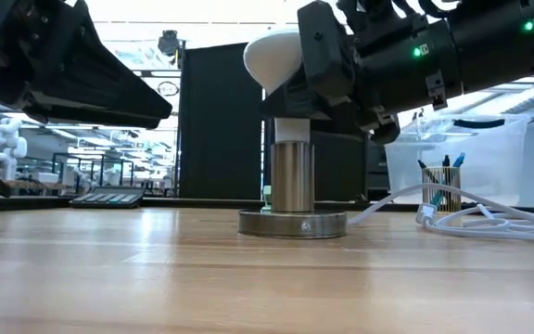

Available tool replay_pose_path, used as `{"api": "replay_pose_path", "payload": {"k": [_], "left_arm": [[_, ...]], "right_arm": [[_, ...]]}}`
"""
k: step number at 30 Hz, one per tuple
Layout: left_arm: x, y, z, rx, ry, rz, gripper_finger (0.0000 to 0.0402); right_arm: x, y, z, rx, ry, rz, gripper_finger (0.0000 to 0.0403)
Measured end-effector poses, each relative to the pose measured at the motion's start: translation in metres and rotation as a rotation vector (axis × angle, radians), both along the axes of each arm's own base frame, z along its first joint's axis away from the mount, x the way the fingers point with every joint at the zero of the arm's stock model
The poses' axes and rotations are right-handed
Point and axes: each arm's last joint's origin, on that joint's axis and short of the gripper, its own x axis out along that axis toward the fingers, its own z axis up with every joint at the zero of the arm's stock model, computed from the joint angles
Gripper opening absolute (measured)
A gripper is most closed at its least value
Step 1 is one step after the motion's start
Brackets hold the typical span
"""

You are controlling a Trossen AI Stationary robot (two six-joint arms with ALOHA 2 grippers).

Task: Screw lightbulb
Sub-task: Remove the white lightbulb from the silver lamp

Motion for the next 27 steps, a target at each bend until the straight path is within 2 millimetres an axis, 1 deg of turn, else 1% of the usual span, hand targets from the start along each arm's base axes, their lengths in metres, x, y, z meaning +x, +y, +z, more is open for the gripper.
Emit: {"api": "replay_pose_path", "payload": {"k": [5, 10, 18, 22, 27], "left_arm": [[0.000, 0.000, 0.000, 0.000, 0.000, 0.000, 0.0171], [0.000, 0.000, 0.000, 0.000, 0.001, 0.001, 0.0171], [0.002, 0.001, 0.000, -0.023, 0.010, -0.012, 0.0171], [0.008, 0.003, 0.000, -0.046, 0.016, -0.029, 0.0171], [0.025, 0.000, -0.006, -0.015, -0.059, -0.035, 0.0171]], "right_arm": [[0.000, 0.000, 0.000, -0.042, 0.027, 0.010, 0.0142], [0.000, 0.001, 0.000, -0.069, 0.045, 0.022, 0.0141], [0.001, 0.002, 0.000, -0.060, 0.043, 0.065, 0.0141], [0.002, 0.003, 0.004, -0.050, 0.009, 0.073, 0.0141], [0.003, 0.003, 0.013, -0.077, -0.049, 0.079, 0.0141]]}}
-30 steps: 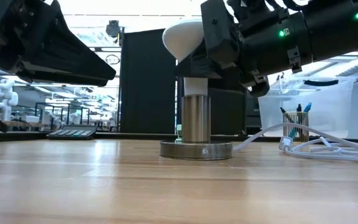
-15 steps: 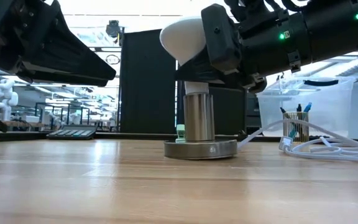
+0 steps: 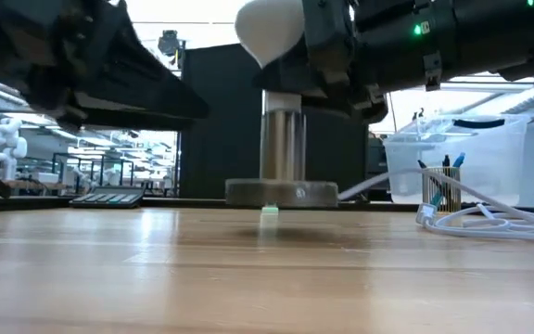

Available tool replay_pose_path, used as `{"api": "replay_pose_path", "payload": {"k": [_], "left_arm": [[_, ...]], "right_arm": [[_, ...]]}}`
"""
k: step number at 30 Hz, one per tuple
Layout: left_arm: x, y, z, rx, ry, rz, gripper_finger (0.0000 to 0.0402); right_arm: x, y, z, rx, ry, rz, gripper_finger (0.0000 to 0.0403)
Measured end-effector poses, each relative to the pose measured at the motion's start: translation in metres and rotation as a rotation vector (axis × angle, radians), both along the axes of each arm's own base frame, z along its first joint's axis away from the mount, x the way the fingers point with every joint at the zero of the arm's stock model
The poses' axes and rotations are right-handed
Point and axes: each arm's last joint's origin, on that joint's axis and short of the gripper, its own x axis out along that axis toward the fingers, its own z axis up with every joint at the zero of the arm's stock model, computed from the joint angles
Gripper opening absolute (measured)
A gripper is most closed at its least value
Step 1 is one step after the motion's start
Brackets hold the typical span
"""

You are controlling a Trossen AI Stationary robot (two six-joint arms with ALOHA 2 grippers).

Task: Screw lightbulb
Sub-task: Remove the white lightbulb from the silver lamp

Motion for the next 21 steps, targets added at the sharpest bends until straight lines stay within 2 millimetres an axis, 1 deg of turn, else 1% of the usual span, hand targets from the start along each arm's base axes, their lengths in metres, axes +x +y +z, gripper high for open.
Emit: {"api": "replay_pose_path", "payload": {"k": [4, 6, 10, 14, 17, 21], "left_arm": [[0.011, 0.007, -0.018, 0.016, -0.010, 0.052, 0.0180], [0.013, 0.010, -0.021, 0.017, -0.026, 0.083, 0.0191], [0.013, 0.008, -0.018, 0.041, -0.034, 0.071, 0.0218], [0.024, 0.008, -0.008, 0.028, -0.071, 0.008, 0.0240], [0.031, 0.014, -0.005, 0.016, -0.081, -0.020, 0.0251], [0.039, 0.025, -0.005, 0.020, -0.054, -0.041, 0.0263]], "right_arm": [[0.001, 0.000, 0.004, -0.007, -0.028, 0.028, 0.0141], [0.002, 0.000, 0.004, -0.004, -0.029, 0.041, 0.0141], [0.002, 0.000, 0.004, 0.007, -0.030, 0.058, 0.0141], [0.003, 0.000, 0.004, 0.017, -0.033, 0.079, 0.0141], [0.004, -0.003, 0.004, 0.018, -0.034, 0.081, 0.0141], [0.004, -0.004, 0.004, 0.019, -0.034, 0.083, 0.0141]]}}
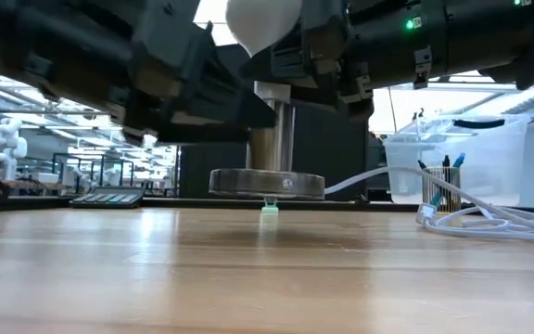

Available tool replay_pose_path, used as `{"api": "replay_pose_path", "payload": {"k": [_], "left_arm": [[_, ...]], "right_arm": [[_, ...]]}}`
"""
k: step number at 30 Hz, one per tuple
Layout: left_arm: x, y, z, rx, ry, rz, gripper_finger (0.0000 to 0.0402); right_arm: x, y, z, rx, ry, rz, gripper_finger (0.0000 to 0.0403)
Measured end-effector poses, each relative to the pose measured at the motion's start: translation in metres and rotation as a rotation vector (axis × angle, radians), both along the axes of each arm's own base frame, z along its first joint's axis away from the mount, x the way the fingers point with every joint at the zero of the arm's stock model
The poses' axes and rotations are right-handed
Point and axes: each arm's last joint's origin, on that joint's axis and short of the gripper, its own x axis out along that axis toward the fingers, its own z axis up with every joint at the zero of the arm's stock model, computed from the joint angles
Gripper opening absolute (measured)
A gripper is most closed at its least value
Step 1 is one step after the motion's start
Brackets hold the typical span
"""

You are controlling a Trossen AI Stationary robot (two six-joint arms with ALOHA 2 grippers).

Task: Screw lightbulb
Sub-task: Remove the white lightbulb from the silver lamp

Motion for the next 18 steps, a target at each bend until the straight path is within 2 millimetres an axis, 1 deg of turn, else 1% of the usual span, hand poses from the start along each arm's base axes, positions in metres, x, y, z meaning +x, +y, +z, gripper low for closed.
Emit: {"api": "replay_pose_path", "payload": {"k": [6, 14, 18], "left_arm": [[0.010, 0.014, -0.001, 0.044, 0.048, -0.043, 0.0268], [0.019, 0.029, -0.001, 0.040, 0.061, -0.053, 0.0268], [0.022, 0.033, -0.001, 0.084, 0.088, -0.078, 0.0254]], "right_arm": [[0.000, 0.001, 0.001, -0.003, -0.003, 0.006, 0.0141], [0.000, 0.001, 0.001, -0.003, -0.003, 0.010, 0.0141], [0.000, 0.002, 0.000, -0.003, -0.002, 0.028, 0.0141]]}}
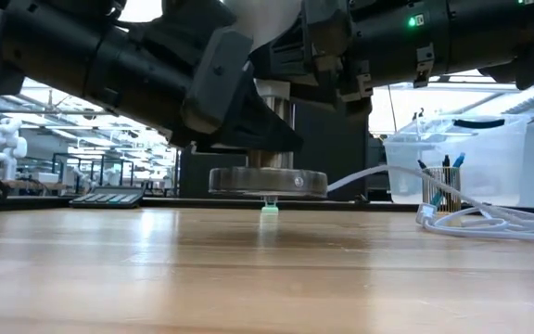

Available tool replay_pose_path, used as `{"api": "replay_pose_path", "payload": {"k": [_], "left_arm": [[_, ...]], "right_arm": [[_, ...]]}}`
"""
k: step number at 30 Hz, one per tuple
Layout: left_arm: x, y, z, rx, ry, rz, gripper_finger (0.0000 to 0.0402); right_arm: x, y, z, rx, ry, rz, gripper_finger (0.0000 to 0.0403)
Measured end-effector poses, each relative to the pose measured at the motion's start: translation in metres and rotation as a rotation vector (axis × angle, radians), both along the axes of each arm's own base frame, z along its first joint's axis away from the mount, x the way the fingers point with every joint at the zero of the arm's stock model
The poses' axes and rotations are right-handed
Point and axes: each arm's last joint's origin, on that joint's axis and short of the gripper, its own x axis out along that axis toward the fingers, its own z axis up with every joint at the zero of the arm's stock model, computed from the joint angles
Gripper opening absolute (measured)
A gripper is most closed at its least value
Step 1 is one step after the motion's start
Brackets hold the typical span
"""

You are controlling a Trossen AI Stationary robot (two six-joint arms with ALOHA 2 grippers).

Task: Screw lightbulb
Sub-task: Remove the white lightbulb from the silver lamp

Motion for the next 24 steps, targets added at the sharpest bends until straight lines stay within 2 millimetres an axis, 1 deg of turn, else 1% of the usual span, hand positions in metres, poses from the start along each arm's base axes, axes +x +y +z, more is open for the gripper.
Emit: {"api": "replay_pose_path", "payload": {"k": [7, 10, 18, 24], "left_arm": [[0.0014, -0.0017, -0.0009, 0.075, 0.058, -0.137, 0.0211], [0.0016, -0.0019, -0.0010, 0.098, 0.069, -0.162, 0.0199], [0.0023, -0.0024, 0.0008, 0.111, 0.056, -0.172, 0.0195], [0.0024, -0.0024, 0.0024, 0.032, 0.013, -0.126, 0.0193]], "right_arm": [[-0.0009, 0.0024, -0.0003, -0.001, 0.003, 0.016, 0.0141], [-0.0011, 0.0032, -0.0007, -0.007, 0.008, 0.022, 0.0141], [-0.0022, 0.0052, -0.0002, -0.006, 0.004, 0.023, 0.0140], [-0.0018, 0.0043, 0.0006, 0.009, -0.008, 0.012, 0.0139]]}}
